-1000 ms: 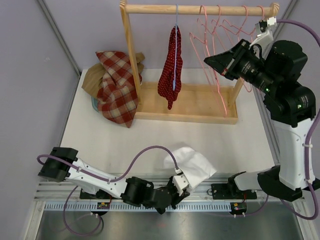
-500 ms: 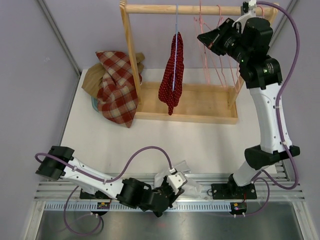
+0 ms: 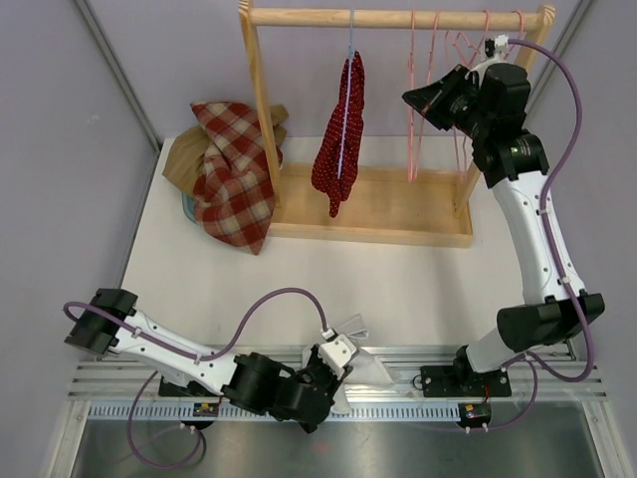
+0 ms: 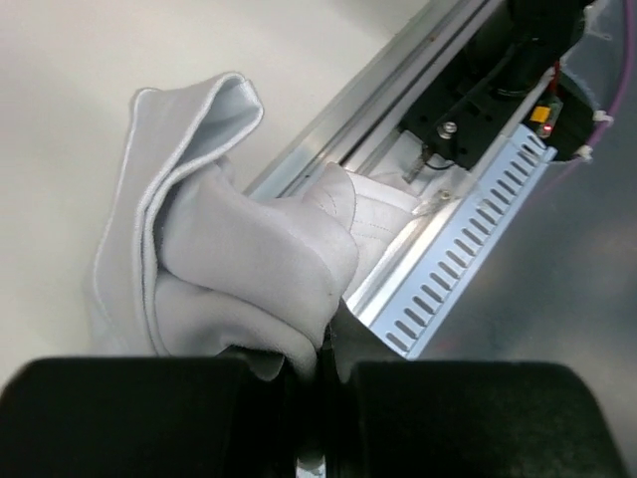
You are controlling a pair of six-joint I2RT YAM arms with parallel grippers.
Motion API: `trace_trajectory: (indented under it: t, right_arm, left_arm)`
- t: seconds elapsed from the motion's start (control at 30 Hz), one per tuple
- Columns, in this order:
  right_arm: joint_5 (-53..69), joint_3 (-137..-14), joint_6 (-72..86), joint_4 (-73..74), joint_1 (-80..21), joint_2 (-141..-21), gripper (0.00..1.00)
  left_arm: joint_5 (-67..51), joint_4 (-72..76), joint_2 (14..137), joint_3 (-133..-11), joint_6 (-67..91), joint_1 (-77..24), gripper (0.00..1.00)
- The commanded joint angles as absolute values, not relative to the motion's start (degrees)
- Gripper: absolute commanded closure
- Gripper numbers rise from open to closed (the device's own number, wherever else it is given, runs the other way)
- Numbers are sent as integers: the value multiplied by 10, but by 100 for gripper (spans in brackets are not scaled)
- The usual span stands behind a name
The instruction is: Remove the skirt from the hanger
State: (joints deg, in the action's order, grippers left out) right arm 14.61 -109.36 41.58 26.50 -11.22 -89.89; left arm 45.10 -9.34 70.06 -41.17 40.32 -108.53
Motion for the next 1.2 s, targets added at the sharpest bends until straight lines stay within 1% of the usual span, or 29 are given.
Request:
trace_trajectory:
  t: [0.0, 0.03, 0.07, 0.1, 0.13, 0.17, 0.3, 0.33, 0.37, 0.4, 0.43, 0.5, 0.53, 0.57, 0.6, 0.63, 0.67, 0.7, 0.73, 0.8, 0.83, 0.87, 0.93, 0.97, 1.0, 1.03, 1.07, 1.1, 1.17]
  right_arm:
    - [153, -1060, 407, 272, -111, -841, 95]
    - [153, -1058, 394, 280, -112, -836, 76]
    - [148, -1058, 387, 301, -111, -824, 33]
    - [142, -1060, 379, 314, -111, -817, 17]
    - [127, -1055, 367, 325, -111, -798, 10]
    - [120, -1049, 360, 342, -111, -786, 6]
    - [82, -976, 322, 360, -110, -697, 5]
    - [70, -935, 311, 361, -111, -656, 5]
    - [62, -914, 307, 363, -111, -636, 5]
    - [56, -895, 302, 366, -112, -617, 5]
    - [48, -862, 294, 366, -111, -582, 5]
    - [38, -833, 286, 375, -111, -554, 5]
    - [30, -813, 281, 381, -110, -533, 5]
    - [28, -806, 280, 392, -112, -526, 5]
    - [26, -800, 279, 397, -111, -519, 5]
    - [28, -792, 278, 404, -111, -510, 5]
    - [32, -788, 278, 414, -111, -505, 6]
    - [36, -784, 278, 416, -111, -501, 6]
    - [46, -774, 279, 417, -111, -491, 6]
    - [53, -765, 282, 417, -111, -482, 7]
    - [60, -756, 283, 417, -112, -472, 7]
    - [62, -753, 283, 419, -112, -469, 7]
    - [64, -751, 279, 425, -111, -460, 7]
    - [65, -751, 276, 431, -111, -457, 7]
    - [66, -752, 272, 434, -111, -455, 7]
    - [67, -756, 268, 437, -111, -448, 8]
    - [69, -758, 265, 437, -111, -446, 7]
    - [71, -760, 264, 438, -111, -443, 7]
    - [90, -773, 259, 428, -111, -439, 7]
  left_arm:
    - [551, -158, 671, -461, 422, -1082, 100]
    - [554, -176, 665, -471, 410, -1065, 100]
    - [561, -198, 660, -488, 405, -1054, 100]
    - [562, -233, 651, -495, 397, -1041, 100]
    - [563, -245, 630, -499, 369, -1015, 100]
    - [571, -258, 615, -507, 350, -1001, 100]
    - [559, -258, 540, -530, 228, -905, 100]
    - [549, -252, 524, -538, 174, -846, 100]
    - [528, -234, 501, -547, 146, -812, 100]
    - [510, -218, 491, -566, 117, -740, 100]
    - [489, -202, 487, -578, 63, -698, 100]
    - [409, -172, 502, -617, 29, -607, 100]
    - [377, -171, 515, -666, 15, -513, 100]
    - [323, -172, 555, -700, 11, -467, 100]
    - [296, -177, 576, -734, 11, -423, 100]
    - [274, -180, 604, -808, 17, -347, 100]
    - [232, -189, 627, -845, 22, -314, 100]
    - [215, -190, 681, -880, 27, -283, 100]
    - [198, -194, 710, -962, 40, -234, 100]
    - [149, -212, 774, -1048, 53, -198, 100]
    - [133, -221, 837, -1089, 68, -170, 100]
    - [105, -241, 875, -1167, 76, -160, 100]
    - [91, -263, 965, -1222, 93, -139, 100]
    - [99, -279, 988, -1249, 97, -135, 97]
    - [105, -285, 1006, -1246, 103, -133, 91]
    - [115, -287, 1022, -1237, 127, -127, 73]
    - [129, -297, 1038, -1223, 148, -123, 20]
    - [113, -298, 1039, -1174, 162, -119, 1]
    - [105, -280, 1004, -1111, 180, -117, 1]
